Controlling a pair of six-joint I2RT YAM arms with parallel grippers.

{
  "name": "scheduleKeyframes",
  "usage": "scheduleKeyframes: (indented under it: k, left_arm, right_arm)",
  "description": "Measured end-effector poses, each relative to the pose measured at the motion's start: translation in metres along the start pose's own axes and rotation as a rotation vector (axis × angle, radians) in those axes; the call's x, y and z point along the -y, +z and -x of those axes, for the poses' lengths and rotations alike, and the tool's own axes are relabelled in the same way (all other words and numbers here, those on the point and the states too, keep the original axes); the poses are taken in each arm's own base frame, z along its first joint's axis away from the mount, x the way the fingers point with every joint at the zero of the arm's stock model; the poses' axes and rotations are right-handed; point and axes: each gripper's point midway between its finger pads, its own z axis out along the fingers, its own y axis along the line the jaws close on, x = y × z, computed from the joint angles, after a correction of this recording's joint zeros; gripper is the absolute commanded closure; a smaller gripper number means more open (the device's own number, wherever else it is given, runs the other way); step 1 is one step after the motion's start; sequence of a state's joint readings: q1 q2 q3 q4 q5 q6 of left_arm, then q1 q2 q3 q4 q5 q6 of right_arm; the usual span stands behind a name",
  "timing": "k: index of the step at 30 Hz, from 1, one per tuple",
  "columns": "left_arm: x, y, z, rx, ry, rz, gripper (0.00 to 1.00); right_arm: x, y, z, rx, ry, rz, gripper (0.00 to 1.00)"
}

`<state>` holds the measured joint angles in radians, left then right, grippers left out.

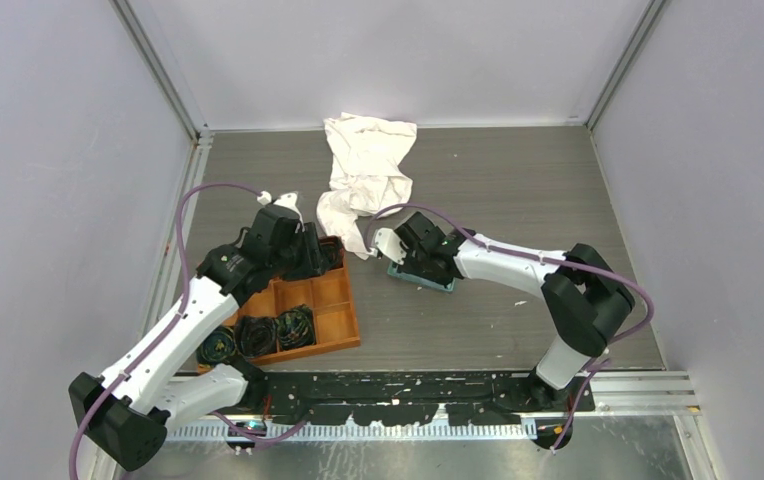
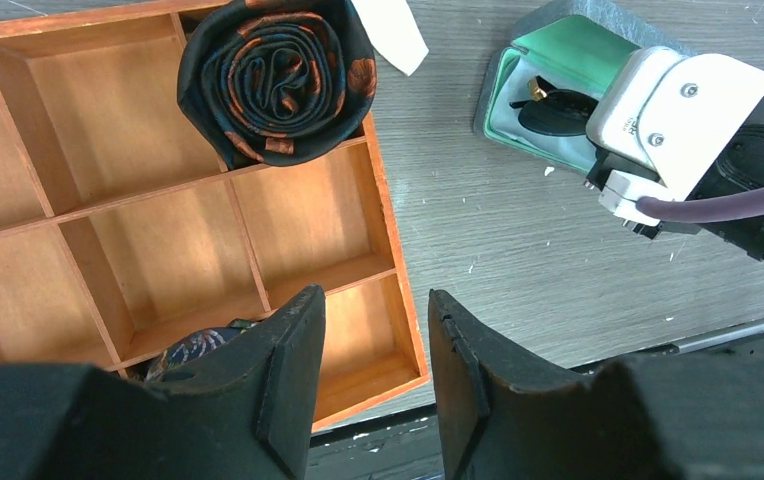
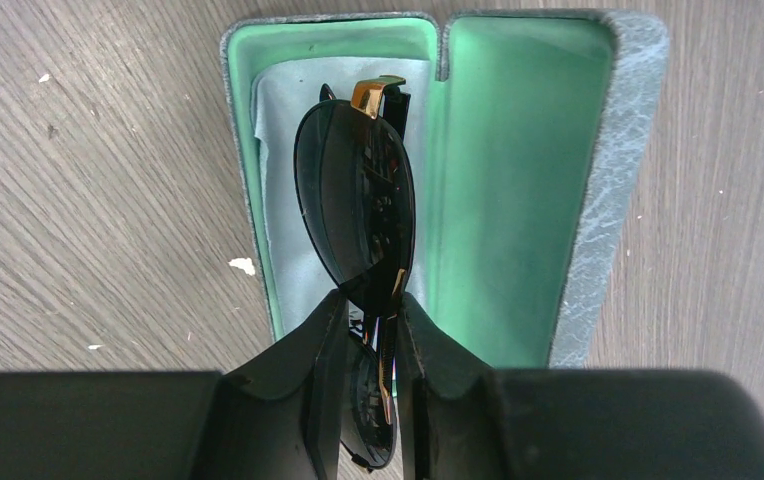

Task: Organize the sunglasses
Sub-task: Place the sunglasses in the sunglasses case.

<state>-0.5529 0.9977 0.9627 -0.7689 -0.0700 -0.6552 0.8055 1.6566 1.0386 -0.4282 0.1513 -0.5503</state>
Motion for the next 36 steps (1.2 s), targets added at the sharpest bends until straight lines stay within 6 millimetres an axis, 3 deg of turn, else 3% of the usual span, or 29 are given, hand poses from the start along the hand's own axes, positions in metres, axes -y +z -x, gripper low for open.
scheduleKeyframes:
  k: [15, 19, 22, 30, 31, 36]
  left_arm:
    - [0.000, 0.001, -0.001, -0.004, -0.016, 0.003, 0.57]
    - [-0.001, 0.001, -0.001, -0.003, -0.019, 0.004, 0.57]
    - [-0.001, 0.001, -0.001, -0.003, -0.019, 0.004, 0.57]
    - [0.000, 0.001, -0.001, -0.004, -0.020, 0.001, 0.57]
    - [0.000, 0.001, -0.001, -0.005, -0.020, 0.000, 0.57]
    - [0.001, 0.001, -0.002, -0.011, -0.020, -0.004, 0.57]
  right_arm:
    - [-0.009, 0.010, 0.000, -0.025, -0.013, 0.043, 0.64]
    - [-0.009, 0.012, -0.001, -0.032, -0.010, 0.042, 0.57]
    - [-0.008, 0.012, -0.001, -0.034, -0.010, 0.032, 0.41]
    - [-0.007, 0.011, -0.001, -0.039, -0.021, -0.004, 0.38]
    - [-0.006, 0.009, -0.001, -0.037, -0.020, -0.008, 0.27]
    - [0.002, -0.011, 0.011, 0.017, -0.005, -0.046, 0.24]
